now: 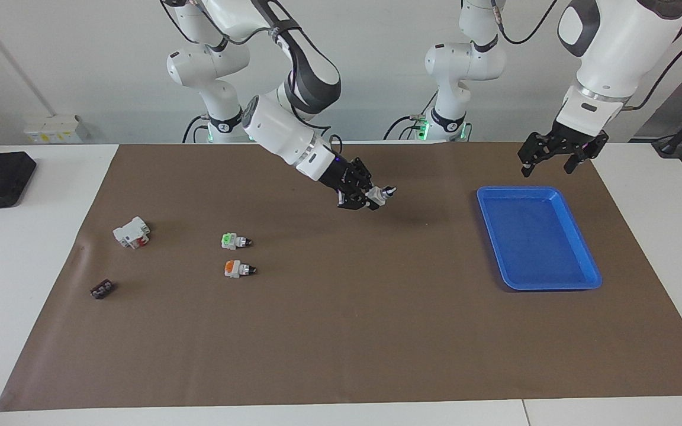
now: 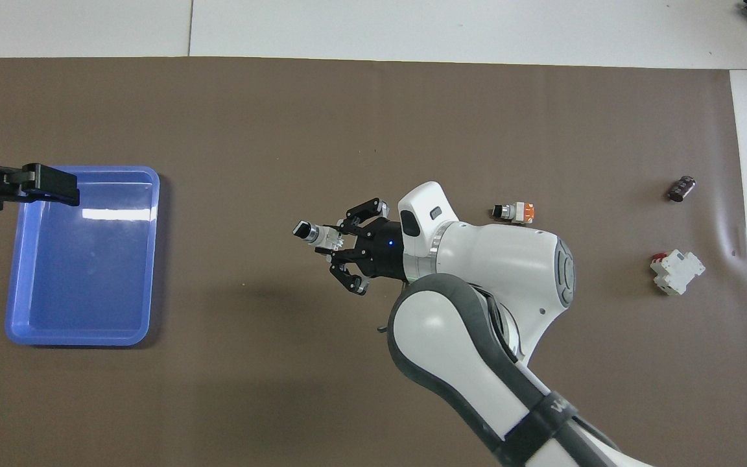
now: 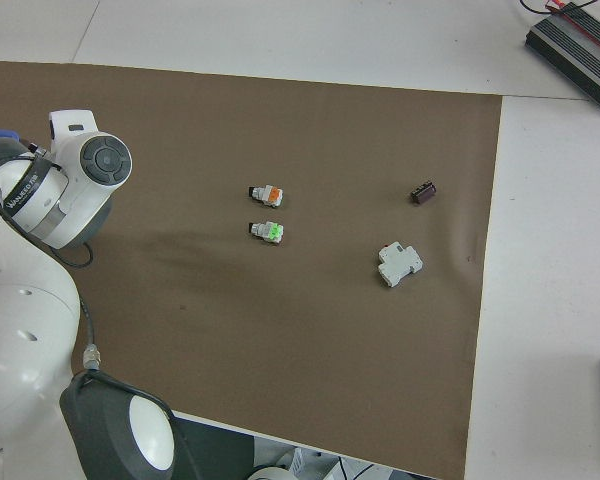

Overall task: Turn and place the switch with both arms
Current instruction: 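Lift the switch and carry it toward the left gripper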

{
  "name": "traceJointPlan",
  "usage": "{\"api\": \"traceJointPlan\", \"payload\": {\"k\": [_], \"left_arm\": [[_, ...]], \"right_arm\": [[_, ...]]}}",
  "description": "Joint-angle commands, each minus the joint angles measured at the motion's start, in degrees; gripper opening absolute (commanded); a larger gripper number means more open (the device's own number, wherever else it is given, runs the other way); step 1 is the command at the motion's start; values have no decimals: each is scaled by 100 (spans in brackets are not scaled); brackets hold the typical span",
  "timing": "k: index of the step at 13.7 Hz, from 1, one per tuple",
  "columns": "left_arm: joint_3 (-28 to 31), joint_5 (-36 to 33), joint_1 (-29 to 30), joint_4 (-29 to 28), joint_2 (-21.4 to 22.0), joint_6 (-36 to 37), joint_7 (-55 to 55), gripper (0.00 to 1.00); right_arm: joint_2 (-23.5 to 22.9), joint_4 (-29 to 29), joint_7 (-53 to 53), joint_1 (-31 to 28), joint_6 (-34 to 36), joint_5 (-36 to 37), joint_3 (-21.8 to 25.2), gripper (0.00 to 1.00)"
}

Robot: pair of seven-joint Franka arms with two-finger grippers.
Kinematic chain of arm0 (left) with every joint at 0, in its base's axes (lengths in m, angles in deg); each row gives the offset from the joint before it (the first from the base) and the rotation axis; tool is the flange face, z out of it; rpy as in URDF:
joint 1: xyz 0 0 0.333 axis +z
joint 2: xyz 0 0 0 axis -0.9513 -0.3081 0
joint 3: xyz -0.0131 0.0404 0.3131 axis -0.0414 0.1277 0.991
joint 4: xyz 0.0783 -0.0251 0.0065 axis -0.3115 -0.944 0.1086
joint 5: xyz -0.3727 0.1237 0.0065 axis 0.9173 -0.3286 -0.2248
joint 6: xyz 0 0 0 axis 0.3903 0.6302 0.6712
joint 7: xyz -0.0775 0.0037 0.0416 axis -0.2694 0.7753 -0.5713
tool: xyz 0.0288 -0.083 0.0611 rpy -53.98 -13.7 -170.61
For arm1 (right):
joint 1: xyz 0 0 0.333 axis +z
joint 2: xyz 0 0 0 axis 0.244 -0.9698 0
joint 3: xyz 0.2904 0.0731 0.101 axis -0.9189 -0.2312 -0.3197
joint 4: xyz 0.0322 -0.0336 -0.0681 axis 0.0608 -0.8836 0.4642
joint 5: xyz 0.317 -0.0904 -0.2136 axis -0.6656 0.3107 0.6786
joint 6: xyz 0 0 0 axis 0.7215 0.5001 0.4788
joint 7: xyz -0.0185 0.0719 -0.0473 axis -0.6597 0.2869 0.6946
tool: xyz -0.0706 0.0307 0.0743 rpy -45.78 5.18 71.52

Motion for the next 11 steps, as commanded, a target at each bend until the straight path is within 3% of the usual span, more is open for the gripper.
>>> {"api": "traceJointPlan", "payload": {"k": [1,7,11], "left_arm": [[12,524,-33,-188,106,-272,-16,100],[3,2459,2,-303,150,-545,-78,99],[-23,3251,-68,-337,150,-694,-350,95]], "right_arm": [[-192,447,-9,251,-386,-242,5,0],[-113,466,70,454,-817,-225,-12,0],[-104,440,70,480,-871,-225,-12,0]]}}
